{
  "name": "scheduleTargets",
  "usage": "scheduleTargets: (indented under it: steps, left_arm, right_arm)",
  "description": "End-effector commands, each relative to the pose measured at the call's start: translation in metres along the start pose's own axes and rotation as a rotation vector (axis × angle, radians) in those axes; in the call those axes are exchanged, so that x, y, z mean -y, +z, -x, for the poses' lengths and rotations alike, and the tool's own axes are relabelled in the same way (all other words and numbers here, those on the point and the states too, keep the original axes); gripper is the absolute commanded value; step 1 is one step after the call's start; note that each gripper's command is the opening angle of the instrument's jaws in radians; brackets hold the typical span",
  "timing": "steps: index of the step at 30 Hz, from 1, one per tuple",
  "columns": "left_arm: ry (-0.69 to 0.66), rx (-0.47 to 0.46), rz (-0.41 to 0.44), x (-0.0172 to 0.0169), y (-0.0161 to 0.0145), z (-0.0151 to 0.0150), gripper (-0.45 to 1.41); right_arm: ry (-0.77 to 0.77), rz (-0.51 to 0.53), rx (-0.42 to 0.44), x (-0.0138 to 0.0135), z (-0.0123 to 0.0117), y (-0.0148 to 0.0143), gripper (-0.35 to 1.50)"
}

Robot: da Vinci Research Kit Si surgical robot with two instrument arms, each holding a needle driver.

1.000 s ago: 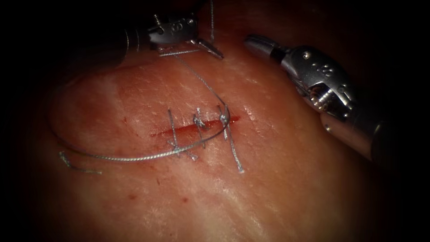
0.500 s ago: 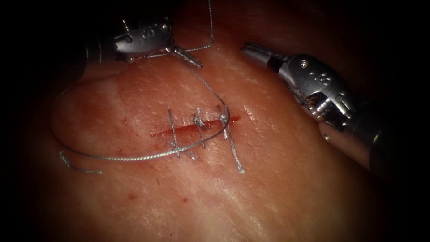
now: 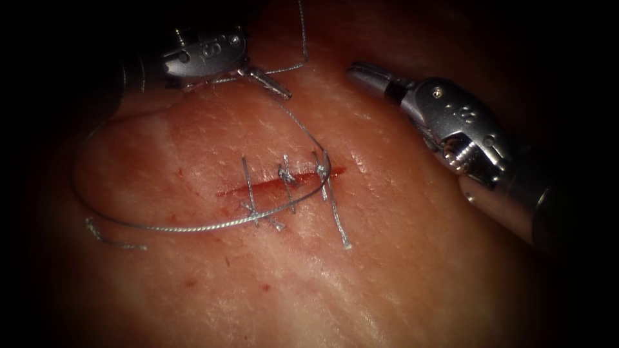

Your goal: Wound Closure

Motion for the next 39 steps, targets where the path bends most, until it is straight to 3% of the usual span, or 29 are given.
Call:
scheduleTargets:
  steps: [1, 8, 11, 13, 15, 18, 23, 28, 31, 39]
  left_arm:
    - [0.004, -0.004, -0.003, 0.0009, 0.0014, 0.0, 1.11]
    - [0.004, -0.004, -0.003, 0.0009, 0.0014, 0.0, 1.11]
    - [0.004, -0.004, -0.003, 0.0009, 0.0014, 0.0, 1.11]
    - [0.018, 0.007, -0.013, 0.0007, 0.0015, 0.0001, 1.07]
    - [0.028, 0.008, -0.016, 0.0003, 0.0019, 0.0006, 1.02]
    - [0.028, -0.059, 0.028, -0.0003, 0.0025, 0.0019, 0.93]
    - [0.025, -0.161, 0.026, 0.0004, 0.0018, 0.0022, 0.8]
    - [-0.073, -0.232, 0.058, 0.0004, -0.0011, -0.0017, 0.63]
    - [-0.124, -0.263, 0.108, -0.0007, -0.0021, -0.0046, 0.54]
    - [-0.119, -0.294, 0.22, -0.008, -0.0035, -0.0114, 0.42]
  right_arm:
    - [-0.03, -0.008, -0.008, -0.0002, 0.0, 0.0008, -0.3]
    - [-0.041, -0.058, -0.027, 0.0006, 0.001, -0.0003, -0.08]
    - [-0.168, -0.063, -0.038, 0.001, 0.0013, -0.0007, 0.03]
    - [-0.333, -0.063, -0.051, 0.0014, 0.0018, -0.0011, 0.15]
    - [-0.371, -0.064, -0.055, 0.0016, 0.002, -0.0014, 0.2]
    - [-0.408, -0.059, -0.055, 0.0017, 0.0022, -0.002, 0.28]
    - [-0.409, -0.037, -0.039, 0.0012, 0.0024, -0.0031, 0.42]
    - [-0.425, -0.008, -0.024, 0.0009, 0.0036, -0.0045, 0.6]
    - [-0.433, -0.007, -0.021, 0.0009, 0.0045, -0.0049, 0.57]
    - [-0.432, -0.012, 0.01, 0.0014, 0.0054, -0.0052, 0.52]
